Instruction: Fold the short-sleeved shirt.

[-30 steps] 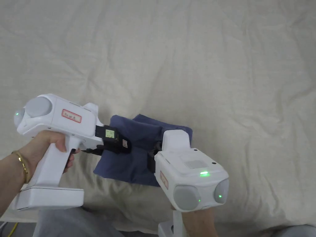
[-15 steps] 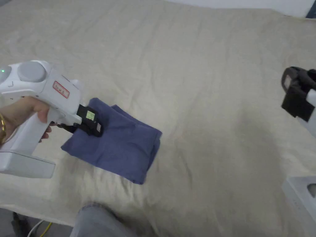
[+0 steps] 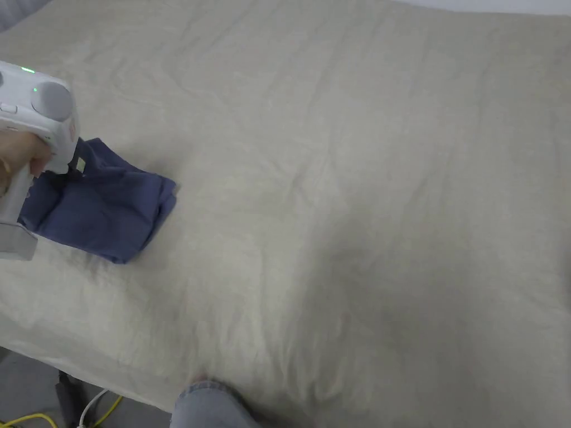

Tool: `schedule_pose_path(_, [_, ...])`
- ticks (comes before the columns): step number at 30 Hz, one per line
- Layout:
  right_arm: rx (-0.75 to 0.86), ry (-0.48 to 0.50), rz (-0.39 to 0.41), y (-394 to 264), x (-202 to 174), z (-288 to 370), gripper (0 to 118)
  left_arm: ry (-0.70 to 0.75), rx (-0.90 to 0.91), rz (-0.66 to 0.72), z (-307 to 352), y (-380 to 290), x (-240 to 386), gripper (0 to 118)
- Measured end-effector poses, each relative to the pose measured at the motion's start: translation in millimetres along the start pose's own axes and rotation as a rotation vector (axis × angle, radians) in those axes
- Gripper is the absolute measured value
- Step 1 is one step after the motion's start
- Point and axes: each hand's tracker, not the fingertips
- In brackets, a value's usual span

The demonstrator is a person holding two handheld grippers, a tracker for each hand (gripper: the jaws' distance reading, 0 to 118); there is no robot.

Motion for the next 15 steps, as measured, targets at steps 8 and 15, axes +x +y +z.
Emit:
schedule_pose_path(8, [-0.023, -0.007, -0.012, 1.3, -4.2, 11.0, 0, 0.332, 0.275, 0.015, 33.5, -11.0, -20.2, 102])
schedule_pose_path(15, [0.049, 0.018, 0.002, 21.5, 5.2, 30.9, 0, 0.064, 0.671, 0.180, 157.4, -16.9, -13.1, 101])
